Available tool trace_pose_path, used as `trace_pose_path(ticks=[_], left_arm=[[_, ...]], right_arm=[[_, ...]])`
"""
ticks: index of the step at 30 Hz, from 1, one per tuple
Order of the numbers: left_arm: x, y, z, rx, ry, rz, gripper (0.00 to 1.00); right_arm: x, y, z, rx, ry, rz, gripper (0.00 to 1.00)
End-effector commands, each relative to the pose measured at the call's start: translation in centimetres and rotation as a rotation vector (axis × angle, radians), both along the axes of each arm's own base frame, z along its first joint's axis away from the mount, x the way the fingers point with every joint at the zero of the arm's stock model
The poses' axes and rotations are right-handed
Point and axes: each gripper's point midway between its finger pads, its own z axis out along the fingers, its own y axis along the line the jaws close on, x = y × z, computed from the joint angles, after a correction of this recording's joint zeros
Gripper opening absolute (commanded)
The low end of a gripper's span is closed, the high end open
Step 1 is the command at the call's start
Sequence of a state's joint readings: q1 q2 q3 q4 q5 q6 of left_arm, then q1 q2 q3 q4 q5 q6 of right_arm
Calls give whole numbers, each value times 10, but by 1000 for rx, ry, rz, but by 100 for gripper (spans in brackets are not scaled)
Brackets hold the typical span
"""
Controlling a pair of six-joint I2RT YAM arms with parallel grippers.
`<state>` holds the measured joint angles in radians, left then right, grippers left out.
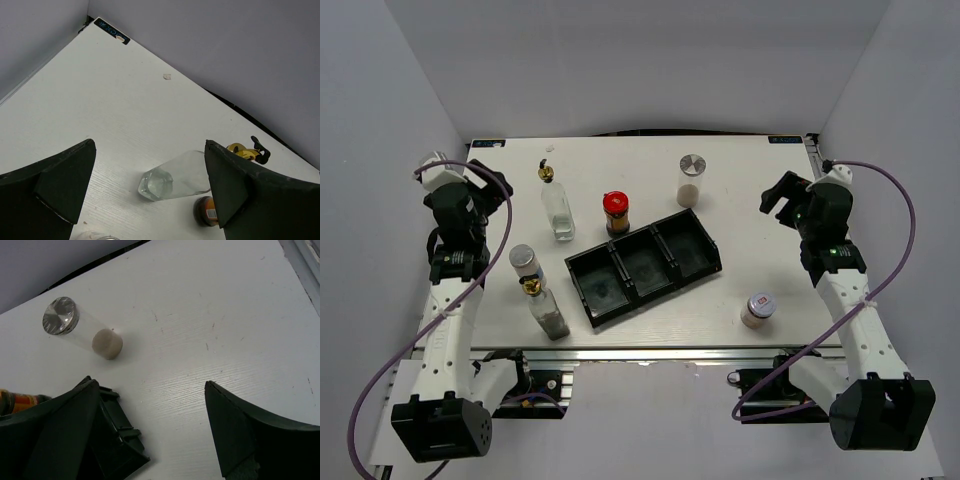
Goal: Organize the condiment bottles
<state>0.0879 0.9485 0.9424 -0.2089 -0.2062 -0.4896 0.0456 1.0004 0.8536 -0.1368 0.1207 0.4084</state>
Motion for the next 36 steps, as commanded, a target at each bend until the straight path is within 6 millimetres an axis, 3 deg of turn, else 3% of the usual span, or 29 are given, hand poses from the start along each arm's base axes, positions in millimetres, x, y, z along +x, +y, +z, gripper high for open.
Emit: trace_pose_path(ticks=[1, 5, 13, 17, 20, 22, 24, 25, 26, 28, 29, 31, 32, 34, 36], left_arm=[[2, -4, 1, 13, -6, -34, 98], [4, -6, -9, 13, 14, -47, 98], [6, -10, -25, -30, 41, -55, 98], [3, -11, -11, -76, 34, -41, 98], [-5, -15, -15, -102, 88, -49, 98], [-21, -3, -15, -95, 122, 27, 98], [-33, 2, -18, -89, 145, 66, 98], [-41, 4, -21, -82, 162, 76, 98], [-44, 3, -24, -81, 172, 76, 98], [-49, 5, -34, -76, 189, 86, 98], [-49, 6, -39, -83, 190, 97, 98], [-44, 5, -45, -99, 173, 94, 98], [-40, 0, -47, -110, 173, 70, 98], [-35, -2, -48, -123, 158, 55, 98], [-29, -2, -50, -125, 153, 56, 98]], right_arm=[[2, 20, 24, -31, -108, 151, 89], [-4, 42, 36, -58, -210, 303, 89], [-11, 80, 41, -48, -221, 564, 89], [-3, 91, 33, 3, -180, 624, 89], [-6, 104, 37, 20, -203, 713, 89], [-17, 124, 41, -55, -254, 855, 89], [-37, 161, 44, -120, -278, 1014, 89], [-42, 170, 32, -169, -229, 1042, 89], [-57, 200, 43, -253, -291, 1154, 90], [-74, 228, 40, -304, -296, 1266, 89], [-96, 254, 46, -333, -342, 1369, 89], [-117, 280, 49, -361, -407, 1466, 89], [-138, 303, 56, -372, -487, 1536, 89], [-158, 326, 58, -400, -584, 1610, 89], [-187, 354, 75, -380, -741, 1687, 89]])
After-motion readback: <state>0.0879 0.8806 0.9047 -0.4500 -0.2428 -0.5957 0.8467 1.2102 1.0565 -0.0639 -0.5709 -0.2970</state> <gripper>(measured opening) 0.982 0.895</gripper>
